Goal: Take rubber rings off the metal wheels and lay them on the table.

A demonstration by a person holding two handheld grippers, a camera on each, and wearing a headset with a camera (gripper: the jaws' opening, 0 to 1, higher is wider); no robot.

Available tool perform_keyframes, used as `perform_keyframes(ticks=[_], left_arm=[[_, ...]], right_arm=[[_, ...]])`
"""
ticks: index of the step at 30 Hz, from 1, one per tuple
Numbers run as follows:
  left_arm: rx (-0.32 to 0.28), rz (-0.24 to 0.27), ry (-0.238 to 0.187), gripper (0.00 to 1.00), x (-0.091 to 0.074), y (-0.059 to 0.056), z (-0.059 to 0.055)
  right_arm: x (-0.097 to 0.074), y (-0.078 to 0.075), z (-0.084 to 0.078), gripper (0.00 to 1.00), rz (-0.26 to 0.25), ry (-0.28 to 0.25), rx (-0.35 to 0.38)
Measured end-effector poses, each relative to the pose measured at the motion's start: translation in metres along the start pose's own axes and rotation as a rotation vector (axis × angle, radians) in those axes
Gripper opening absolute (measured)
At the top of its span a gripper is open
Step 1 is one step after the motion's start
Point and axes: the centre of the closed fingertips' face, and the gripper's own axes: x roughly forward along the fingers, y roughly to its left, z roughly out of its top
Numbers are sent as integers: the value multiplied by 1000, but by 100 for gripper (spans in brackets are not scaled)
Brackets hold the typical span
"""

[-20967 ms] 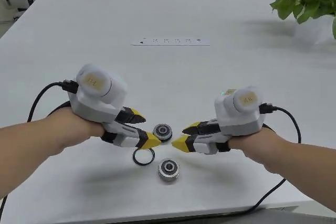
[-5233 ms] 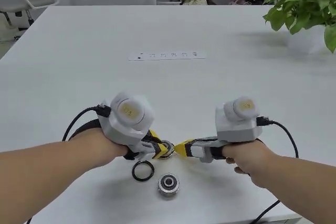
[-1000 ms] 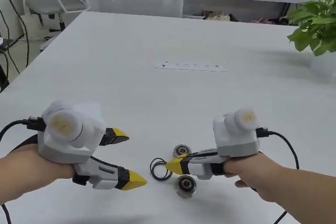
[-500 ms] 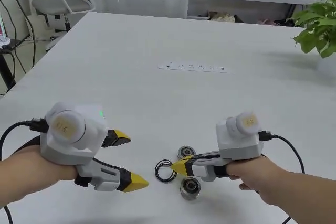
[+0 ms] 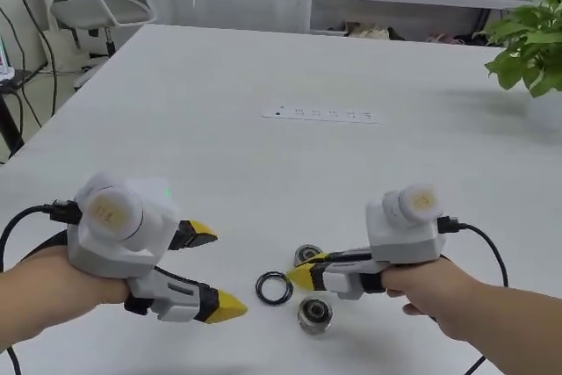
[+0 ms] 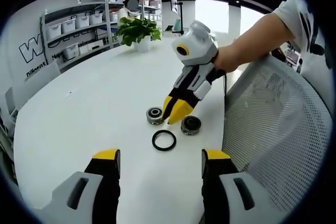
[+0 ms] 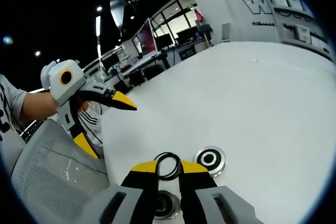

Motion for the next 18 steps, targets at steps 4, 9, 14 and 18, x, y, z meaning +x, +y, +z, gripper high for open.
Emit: perform_keyframes(ticks=[4,9,14,18], left_arm=[[-12,4,-12,61,-2,0,5],[-30,7,-21,62,-4,-3,9],[-34,18,-26,63,-11,-7,12],[-53,29,-39,63,-17,-6,14]], right_arm=[[-11,0,7,16,-12,-25,-13],[-27,0,11,21,-32,-56,-18],[-43,-1,10,28,-62,-53,-73],[-56,0,11,33,-83,-44,-139]])
